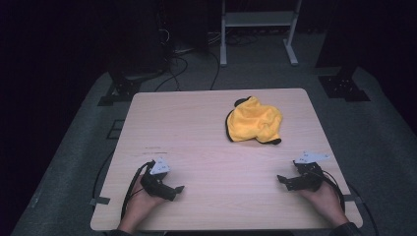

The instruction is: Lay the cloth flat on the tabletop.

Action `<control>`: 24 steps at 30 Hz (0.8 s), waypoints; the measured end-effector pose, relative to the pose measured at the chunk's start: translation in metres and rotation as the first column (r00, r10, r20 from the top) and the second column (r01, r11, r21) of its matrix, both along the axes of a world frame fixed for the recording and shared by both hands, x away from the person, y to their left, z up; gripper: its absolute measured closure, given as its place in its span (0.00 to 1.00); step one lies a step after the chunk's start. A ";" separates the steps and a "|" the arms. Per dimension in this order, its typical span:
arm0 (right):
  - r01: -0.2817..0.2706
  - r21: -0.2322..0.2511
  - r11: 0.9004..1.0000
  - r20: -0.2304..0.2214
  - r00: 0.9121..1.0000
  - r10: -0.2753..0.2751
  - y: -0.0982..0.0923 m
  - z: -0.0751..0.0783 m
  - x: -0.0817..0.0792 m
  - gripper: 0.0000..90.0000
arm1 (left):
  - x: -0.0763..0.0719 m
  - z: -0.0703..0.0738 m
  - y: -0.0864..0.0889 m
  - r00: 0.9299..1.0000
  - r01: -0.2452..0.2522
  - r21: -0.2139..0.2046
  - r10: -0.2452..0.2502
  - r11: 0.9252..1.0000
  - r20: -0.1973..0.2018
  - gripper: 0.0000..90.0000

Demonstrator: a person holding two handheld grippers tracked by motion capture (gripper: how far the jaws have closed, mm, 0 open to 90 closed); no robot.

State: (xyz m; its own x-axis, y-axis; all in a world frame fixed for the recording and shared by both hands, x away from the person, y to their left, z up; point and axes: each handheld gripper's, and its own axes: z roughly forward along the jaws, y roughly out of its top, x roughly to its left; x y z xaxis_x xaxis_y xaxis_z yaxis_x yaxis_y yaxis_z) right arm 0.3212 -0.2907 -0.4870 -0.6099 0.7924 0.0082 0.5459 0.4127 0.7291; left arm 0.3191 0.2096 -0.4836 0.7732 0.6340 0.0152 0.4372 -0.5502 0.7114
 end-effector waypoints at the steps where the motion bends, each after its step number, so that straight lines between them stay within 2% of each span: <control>1: -0.001 0.000 1.000 0.000 1.000 0.001 0.000 0.000 0.000 0.10 | 0.000 0.000 0.000 1.000 -0.001 0.000 0.001 1.000 0.000 0.00; 7: -0.001 -0.007 1.000 -0.005 1.000 0.001 -0.002 0.001 0.001 0.10 | 0.000 0.000 -0.001 1.000 -0.004 -0.003 0.004 1.000 0.000 0.00; 8: 0.007 -0.016 1.000 -0.020 1.000 -0.007 -0.002 0.003 0.002 0.16 | 0.000 0.000 0.000 1.000 -0.004 -0.001 0.004 1.000 0.000 0.00; 16: 0.008 -0.032 0.999 -0.040 0.999 -0.009 -0.001 0.006 0.008 0.16 | -0.002 0.000 0.000 1.000 -0.006 -0.001 0.006 1.000 0.001 0.00; 21: -0.003 -0.026 1.000 -0.038 0.999 0.002 0.000 0.012 0.009 0.16 | -0.002 0.000 0.000 1.000 -0.006 -0.002 0.006 1.000 0.001 0.00; 24: 0.004 0.000 1.000 -0.032 0.999 -0.004 -0.002 0.017 0.012 0.18 | -0.002 0.000 0.000 1.000 -0.006 -0.001 0.006 1.000 0.001 0.00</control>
State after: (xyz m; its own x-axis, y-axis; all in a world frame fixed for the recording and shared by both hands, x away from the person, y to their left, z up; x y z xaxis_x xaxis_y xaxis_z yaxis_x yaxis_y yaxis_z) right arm 0.3333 -0.2923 -0.4699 -0.6063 0.7948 0.0278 0.5705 0.4103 0.7114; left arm 0.3175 0.2099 -0.4837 0.7694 0.6385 0.0152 0.4395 -0.5466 0.7128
